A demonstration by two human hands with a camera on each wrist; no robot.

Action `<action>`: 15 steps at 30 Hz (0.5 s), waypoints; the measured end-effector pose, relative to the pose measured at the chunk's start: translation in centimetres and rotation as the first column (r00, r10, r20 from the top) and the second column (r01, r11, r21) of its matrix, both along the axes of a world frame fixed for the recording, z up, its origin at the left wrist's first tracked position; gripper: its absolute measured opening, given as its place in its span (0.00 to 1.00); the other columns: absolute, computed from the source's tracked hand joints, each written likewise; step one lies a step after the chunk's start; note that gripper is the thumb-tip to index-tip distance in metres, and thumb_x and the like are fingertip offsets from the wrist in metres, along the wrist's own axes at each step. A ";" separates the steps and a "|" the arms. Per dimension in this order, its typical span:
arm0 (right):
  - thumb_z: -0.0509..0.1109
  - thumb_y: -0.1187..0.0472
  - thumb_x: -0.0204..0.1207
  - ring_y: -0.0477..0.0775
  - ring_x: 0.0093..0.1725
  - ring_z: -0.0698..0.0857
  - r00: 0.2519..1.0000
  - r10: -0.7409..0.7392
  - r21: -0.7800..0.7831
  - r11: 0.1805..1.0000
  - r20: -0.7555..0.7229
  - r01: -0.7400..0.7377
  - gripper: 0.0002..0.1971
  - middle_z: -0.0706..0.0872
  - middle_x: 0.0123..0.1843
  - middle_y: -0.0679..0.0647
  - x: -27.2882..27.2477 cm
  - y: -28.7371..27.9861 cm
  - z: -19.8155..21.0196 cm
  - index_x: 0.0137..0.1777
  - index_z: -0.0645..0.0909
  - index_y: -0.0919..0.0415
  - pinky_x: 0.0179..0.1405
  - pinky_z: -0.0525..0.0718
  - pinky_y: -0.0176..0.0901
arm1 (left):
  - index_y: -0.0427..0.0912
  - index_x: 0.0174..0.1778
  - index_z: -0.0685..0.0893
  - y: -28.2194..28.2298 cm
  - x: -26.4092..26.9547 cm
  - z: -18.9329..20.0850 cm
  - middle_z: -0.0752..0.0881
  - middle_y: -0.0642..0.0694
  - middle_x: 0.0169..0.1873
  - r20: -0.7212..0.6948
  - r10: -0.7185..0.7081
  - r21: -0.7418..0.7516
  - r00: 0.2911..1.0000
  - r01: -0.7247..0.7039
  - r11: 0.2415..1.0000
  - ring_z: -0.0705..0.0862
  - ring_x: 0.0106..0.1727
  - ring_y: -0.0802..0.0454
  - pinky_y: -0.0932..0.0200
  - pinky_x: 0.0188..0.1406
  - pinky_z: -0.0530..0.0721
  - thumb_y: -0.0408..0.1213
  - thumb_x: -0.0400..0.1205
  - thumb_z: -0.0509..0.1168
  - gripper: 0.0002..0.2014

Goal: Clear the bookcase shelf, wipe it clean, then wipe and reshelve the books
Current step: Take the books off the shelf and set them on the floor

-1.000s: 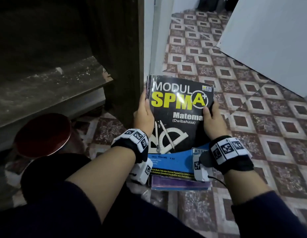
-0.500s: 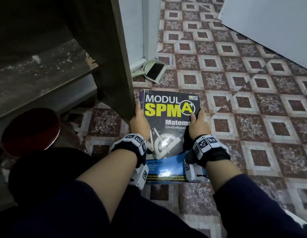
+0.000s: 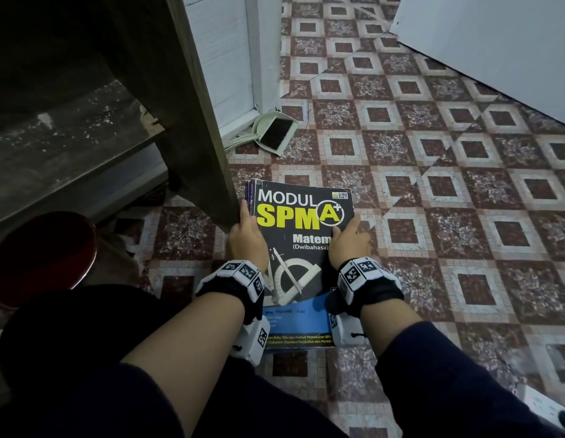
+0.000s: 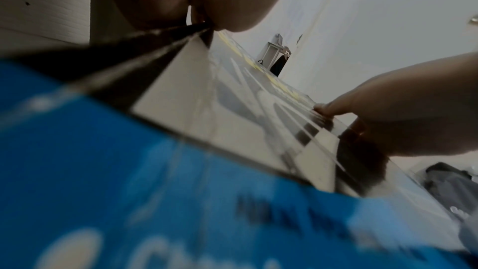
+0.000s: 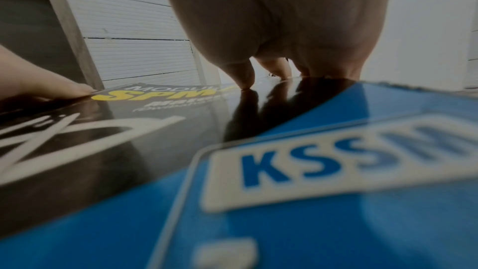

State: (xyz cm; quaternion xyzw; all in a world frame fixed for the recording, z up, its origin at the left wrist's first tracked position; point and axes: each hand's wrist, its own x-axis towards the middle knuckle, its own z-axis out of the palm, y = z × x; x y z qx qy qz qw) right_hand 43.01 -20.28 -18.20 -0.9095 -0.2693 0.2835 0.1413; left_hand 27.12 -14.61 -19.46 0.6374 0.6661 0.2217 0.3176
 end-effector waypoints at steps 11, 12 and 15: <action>0.52 0.44 0.86 0.68 0.76 0.62 0.979 0.140 -0.192 0.975 0.147 -0.110 0.33 0.59 0.79 0.68 0.4 -0.3 -0.7 0.86 0.45 0.55 0.73 0.65 0.59 | 0.47 0.85 0.56 0.2 -0.2 -0.3 0.76 0.33 0.63 -0.096 -0.049 -0.116 0.994 0.037 0.993 0.78 0.60 0.37 0.48 0.60 0.74 0.42 0.91 0.46 0.24; 0.51 0.45 0.86 0.68 0.75 0.63 0.981 0.130 -0.194 0.976 0.147 -0.100 0.33 0.58 0.79 0.68 0.2 -0.2 -0.8 0.86 0.45 0.55 0.72 0.66 0.59 | 0.48 0.85 0.55 0.1 -0.2 -0.3 0.76 0.32 0.63 -0.100 -0.044 -0.123 0.994 0.031 0.992 0.78 0.61 0.36 0.48 0.61 0.74 0.42 0.91 0.46 0.25; 0.50 0.47 0.88 0.65 0.73 0.67 0.970 0.126 -0.199 0.976 0.207 -0.084 0.32 0.62 0.77 0.65 -0.8 0.1 -0.7 0.85 0.44 0.58 0.68 0.71 0.60 | 0.49 0.86 0.55 -0.2 0.2 -0.2 0.75 0.31 0.65 -0.103 -0.021 -0.121 0.994 0.008 0.993 0.78 0.64 0.34 0.46 0.64 0.74 0.42 0.91 0.46 0.25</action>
